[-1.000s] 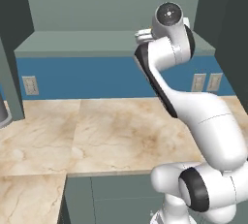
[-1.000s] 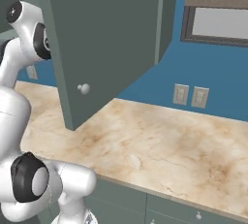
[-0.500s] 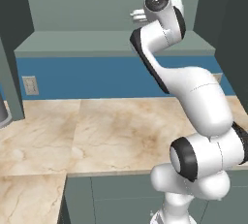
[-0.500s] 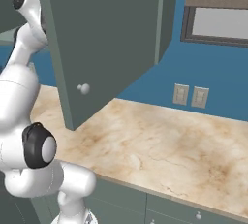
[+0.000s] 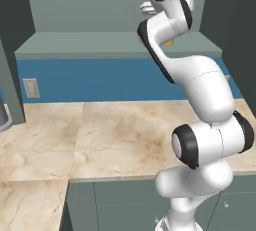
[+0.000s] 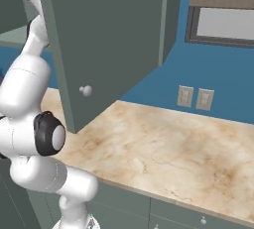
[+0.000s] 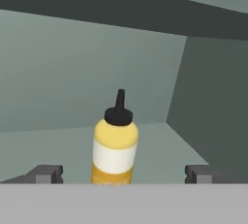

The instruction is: Move the ketchup and mustard from the cabinet to the dining counter.

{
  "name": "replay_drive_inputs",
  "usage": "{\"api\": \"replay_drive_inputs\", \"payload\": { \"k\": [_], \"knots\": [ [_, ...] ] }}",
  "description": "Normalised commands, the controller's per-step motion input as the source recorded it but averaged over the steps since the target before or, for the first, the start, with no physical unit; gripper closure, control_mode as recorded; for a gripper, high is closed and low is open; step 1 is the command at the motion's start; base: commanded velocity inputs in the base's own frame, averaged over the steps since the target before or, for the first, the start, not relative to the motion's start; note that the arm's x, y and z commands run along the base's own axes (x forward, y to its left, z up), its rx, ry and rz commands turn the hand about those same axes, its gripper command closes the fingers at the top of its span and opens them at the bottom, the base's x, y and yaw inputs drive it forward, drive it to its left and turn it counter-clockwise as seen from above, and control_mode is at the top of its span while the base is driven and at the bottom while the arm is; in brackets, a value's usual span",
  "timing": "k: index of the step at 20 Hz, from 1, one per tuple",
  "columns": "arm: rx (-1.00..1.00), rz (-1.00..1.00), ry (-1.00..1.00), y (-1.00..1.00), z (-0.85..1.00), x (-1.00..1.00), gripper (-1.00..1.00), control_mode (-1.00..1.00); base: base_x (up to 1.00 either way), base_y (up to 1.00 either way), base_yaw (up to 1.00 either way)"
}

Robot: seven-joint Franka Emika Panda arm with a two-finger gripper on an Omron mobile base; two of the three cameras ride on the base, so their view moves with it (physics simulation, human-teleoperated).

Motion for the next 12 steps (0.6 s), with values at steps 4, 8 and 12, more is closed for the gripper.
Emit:
{"api": "replay_drive_inputs", "payload": {
  "k": [4, 8, 12],
  "knots": [
    [0.0, -0.04, 0.0, -0.01, -0.01, 0.25, -1.0, -1.0, 0.0, 0.0, 0.0],
    [0.04, 0.0, 0.0, -0.07, -0.11, 0.23, -1.0, -1.0, 0.0, 0.0, 0.0],
    [0.07, -0.01, 0.0, -0.24, -0.13, 0.16, -1.0, -1.0, 0.0, 0.0, 0.0]
  ]
}}
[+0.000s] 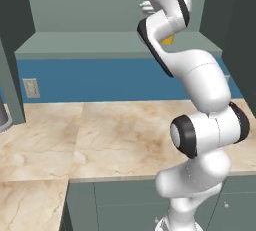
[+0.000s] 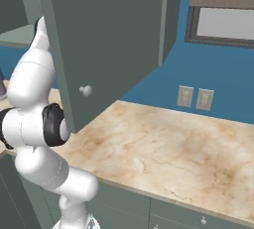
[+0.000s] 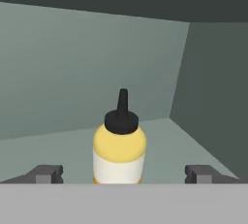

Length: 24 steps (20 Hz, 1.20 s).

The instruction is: Move the ketchup and mustard from the cabinet to the dining counter.

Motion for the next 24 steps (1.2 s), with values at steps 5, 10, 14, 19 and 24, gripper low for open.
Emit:
{"api": "replay_drive_inputs", "payload": {
  "k": [5, 10, 14, 19, 24],
  "knots": [
    [0.05, -0.02, 0.0, -0.09, -0.11, 0.25, -1.0, -1.0, 0.0, 0.0, 0.0],
    [0.03, -0.02, 0.0, -0.12, -0.12, 0.33, -1.0, -1.0, 0.0, 0.0, 0.0],
    [0.01, -0.02, 0.02, -0.13, -0.13, 0.34, -1.0, -1.0, 0.0, 0.0, 0.0],
    [0.0, -0.02, 0.04, -0.12, -0.16, 0.31, -1.0, -1.0, 0.0, 0.0, 0.0],
    [0.0, -0.02, 0.07, -0.03, -0.17, 0.23, 1.0, -1.0, 0.0, 0.0, 0.0]
  ]
}}
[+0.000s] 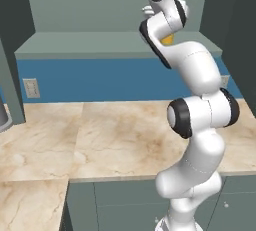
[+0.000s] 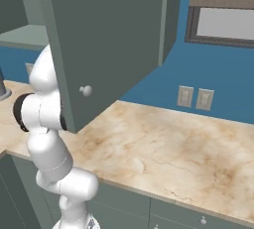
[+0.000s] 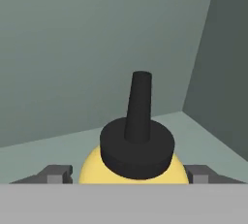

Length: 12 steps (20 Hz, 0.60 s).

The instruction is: Move the ketchup and mustard from the cabinet to the dining counter.

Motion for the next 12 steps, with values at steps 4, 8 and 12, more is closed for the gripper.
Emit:
{"api": "replay_drive_inputs", "payload": {
  "k": [4, 8, 12],
  "knots": [
    [0.0, 0.0, 0.02, 0.0, -0.02, -0.08, 1.0, -1.0, 0.0, 0.0, 0.0],
    [0.0, 0.0, -0.01, 0.01, -0.02, -0.67, 1.0, -1.0, 0.0, 0.0, 0.0],
    [0.0, 0.0, -0.14, 0.2, -0.09, -1.0, 1.0, -1.0, 0.0, 0.0, 0.0]
  ]
}}
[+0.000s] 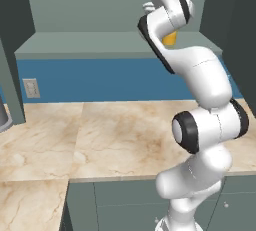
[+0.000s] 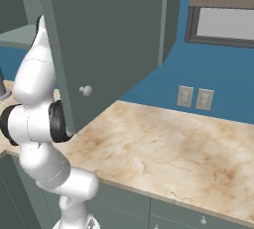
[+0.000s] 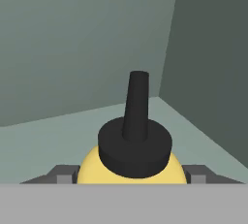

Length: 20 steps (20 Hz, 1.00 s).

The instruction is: Move the ketchup and mustard from the cabinet to the dining counter.

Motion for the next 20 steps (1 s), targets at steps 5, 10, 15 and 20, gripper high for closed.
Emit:
{"api": "replay_drive_inputs", "payload": {
  "k": [5, 10, 15, 20],
  "knots": [
    [0.0, 0.0, -0.25, 0.43, -0.01, -1.0, 1.0, -1.0, 0.0, 0.0, 0.0],
    [0.0, 0.04, -0.15, 0.48, 0.08, -1.0, 1.0, -1.0, 0.0, 0.0, 0.0],
    [0.0, 0.12, -0.03, 0.32, 0.15, -1.0, 1.0, -1.0, 0.0, 0.0, 0.0],
    [0.0, 0.13, 0.0, 0.28, 0.11, -1.0, 1.0, -1.0, 0.0, 0.0, 0.0]
  ]
}}
